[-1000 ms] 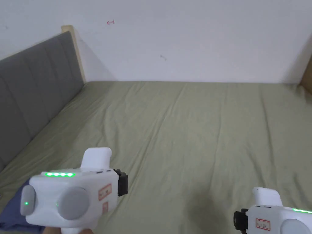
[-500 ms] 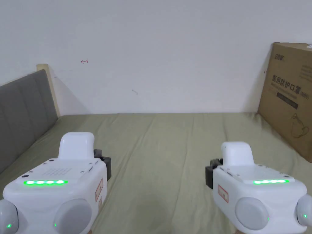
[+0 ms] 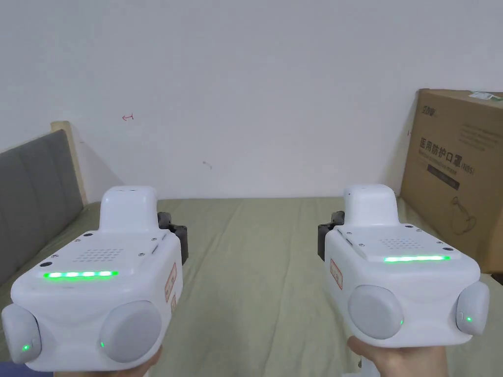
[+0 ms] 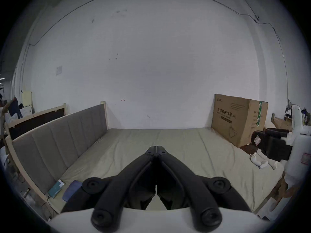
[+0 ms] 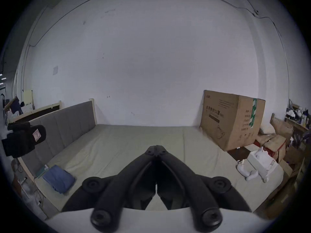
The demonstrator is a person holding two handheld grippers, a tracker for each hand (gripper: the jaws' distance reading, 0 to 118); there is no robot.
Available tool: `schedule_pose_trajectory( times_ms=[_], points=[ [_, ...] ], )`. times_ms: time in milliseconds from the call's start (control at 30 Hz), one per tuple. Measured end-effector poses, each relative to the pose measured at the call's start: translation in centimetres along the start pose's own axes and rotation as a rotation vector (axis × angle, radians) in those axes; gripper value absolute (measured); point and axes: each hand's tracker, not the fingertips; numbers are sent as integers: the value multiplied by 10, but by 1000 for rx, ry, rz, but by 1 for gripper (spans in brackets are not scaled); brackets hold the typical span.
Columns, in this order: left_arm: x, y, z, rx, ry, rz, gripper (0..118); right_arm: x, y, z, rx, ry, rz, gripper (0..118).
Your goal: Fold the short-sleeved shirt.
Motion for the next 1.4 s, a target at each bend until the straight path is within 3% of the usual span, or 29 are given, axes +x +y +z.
schedule_pose_trajectory(
  times_ms=[100,167,200,267,300,333,367,400,467,567,733,1200,1400],
  points=[
    [0,1,0,11,2,-6,0,2,-2,-1,-1,-14,14,0],
    [0,2,1,24,-12,-3,12,4,-2,-1,-1,-10,8,0],
    [3,3,0,26,1,-10,38,5,-1,-1,3,-12,2,0],
    [7,3,-3,37,31,-71,91,7,-1,1,13,-18,-7,17],
    [8,2,-3,49,38,-74,111,7,0,2,20,-21,-8,40],
    [8,2,-2,63,38,-70,115,8,0,2,19,-28,-6,63],
    [9,3,1,83,48,-53,116,9,0,1,16,-31,-3,87],
    [8,4,2,89,55,-31,116,11,-1,2,19,-33,-6,101],
    [6,4,3,102,52,-2,116,11,-2,3,35,-42,-13,109],
    [-2,6,-1,58,-20,26,116,12,-2,1,31,-47,-16,110],
    [5,1,-8,34,51,-34,116,12,-7,-5,6,-23,-16,110],
    [-1,-12,-14,-30,-28,55,116,12,-13,-6,3,-25,0,110],
    [6,-13,-13,0,-11,10,118,14,-12,-5,13,-30,-8,110]
  ],
)
